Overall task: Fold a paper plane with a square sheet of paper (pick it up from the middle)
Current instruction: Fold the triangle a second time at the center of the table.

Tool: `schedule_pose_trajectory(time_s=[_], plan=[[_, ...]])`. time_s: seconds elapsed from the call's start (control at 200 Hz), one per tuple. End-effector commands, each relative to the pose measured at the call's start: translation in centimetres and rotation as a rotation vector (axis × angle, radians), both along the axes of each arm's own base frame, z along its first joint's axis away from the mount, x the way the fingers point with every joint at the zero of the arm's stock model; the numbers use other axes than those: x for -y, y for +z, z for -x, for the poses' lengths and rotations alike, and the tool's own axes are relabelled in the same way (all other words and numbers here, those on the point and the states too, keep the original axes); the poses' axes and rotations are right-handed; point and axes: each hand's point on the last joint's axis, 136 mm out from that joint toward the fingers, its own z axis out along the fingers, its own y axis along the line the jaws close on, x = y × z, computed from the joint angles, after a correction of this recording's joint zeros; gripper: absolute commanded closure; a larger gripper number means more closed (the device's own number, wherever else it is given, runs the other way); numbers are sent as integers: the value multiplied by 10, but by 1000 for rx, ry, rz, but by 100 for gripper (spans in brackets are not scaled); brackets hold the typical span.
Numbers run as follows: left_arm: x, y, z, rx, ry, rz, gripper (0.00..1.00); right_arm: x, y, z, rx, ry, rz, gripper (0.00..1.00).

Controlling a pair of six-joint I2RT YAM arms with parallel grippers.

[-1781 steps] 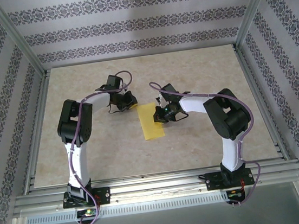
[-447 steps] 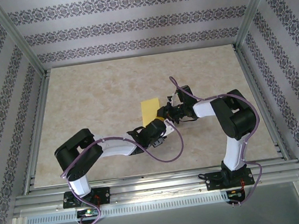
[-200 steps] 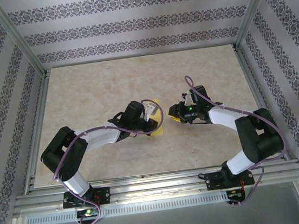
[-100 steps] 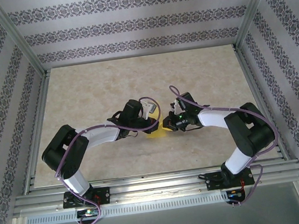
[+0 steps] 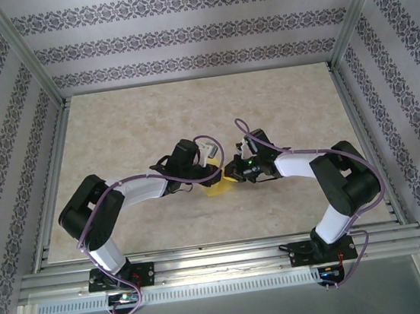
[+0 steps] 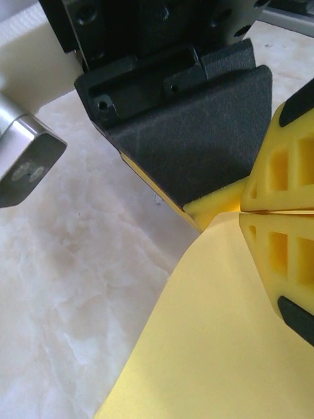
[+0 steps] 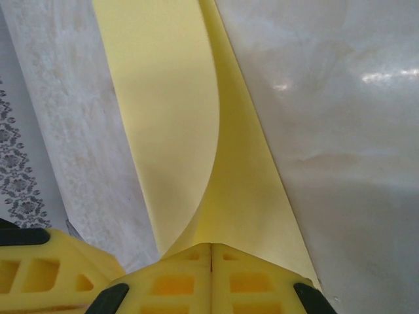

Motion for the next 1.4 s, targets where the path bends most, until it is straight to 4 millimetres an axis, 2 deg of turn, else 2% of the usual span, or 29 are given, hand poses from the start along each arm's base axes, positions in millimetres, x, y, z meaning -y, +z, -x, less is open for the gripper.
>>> schedule_pose_trajectory(time_s=[0.0,0.38,0.54,0.964,1.304,1.399], plan=[[-10,-14,-4,-26,20,-36,90,-5,2,-4,-3,2,-30,93],[-20,-28,-3,-74,64,-48,87,-5,-4,-3,-25,-1,-30,93],[-20,-31,-2,-86,71,-44,91,-2,-17,0,-54,-2,19,95],[-24,-34,-2,-110,89,-39,92,-13,-21,-3,-42,22,51,99],[-29,-46,1,-158,101,-33,87,-15,-33,-4,-82,9,49,99],[-29,-47,1,-162,99,-33,87,-17,-28,-5,-64,12,42,99]])
